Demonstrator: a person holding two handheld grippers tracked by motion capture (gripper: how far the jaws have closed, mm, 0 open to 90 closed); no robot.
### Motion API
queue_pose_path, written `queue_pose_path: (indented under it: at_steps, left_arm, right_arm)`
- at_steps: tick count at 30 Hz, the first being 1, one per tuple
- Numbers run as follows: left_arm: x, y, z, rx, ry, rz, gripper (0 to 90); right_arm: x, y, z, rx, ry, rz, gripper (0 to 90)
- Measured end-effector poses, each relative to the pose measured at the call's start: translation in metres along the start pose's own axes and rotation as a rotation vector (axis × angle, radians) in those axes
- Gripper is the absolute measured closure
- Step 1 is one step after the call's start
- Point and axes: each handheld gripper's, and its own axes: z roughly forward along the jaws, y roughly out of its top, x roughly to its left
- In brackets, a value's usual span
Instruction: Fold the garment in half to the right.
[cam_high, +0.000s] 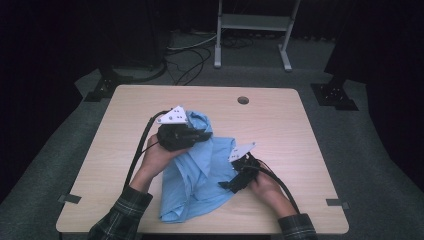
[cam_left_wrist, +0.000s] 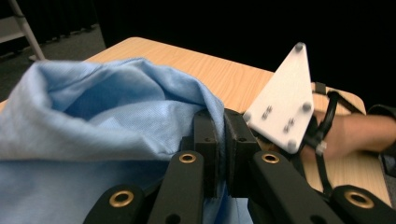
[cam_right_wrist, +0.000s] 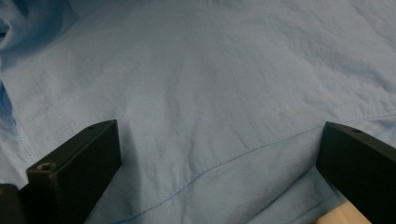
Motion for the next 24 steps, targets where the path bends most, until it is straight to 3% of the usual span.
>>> queue_pose_path:
  at_steps: [4,13,19,24]
  left_arm:
    - [0.002,-0.006,0.019,0.054,-0.003,-0.012,85.5]
    - [0.007,-0.037,0.064,0.172,0.007,-0.066,85.4]
    - [0.011,-0.047,0.073,0.204,0.017,-0.089,85.0]
    - [0.013,-0.049,0.075,0.199,0.004,-0.097,81.7]
  right_arm:
    - [0.002,0.007,0.006,0.010,0.007,-0.007,0.0]
    - [0.001,0.005,0.006,-0.006,0.011,-0.019,0.0]
    - [0.001,0.005,0.004,0.000,0.013,-0.017,0.0]
    - [0.001,0.004,-0.003,0.007,-0.011,-0.013,2.5]
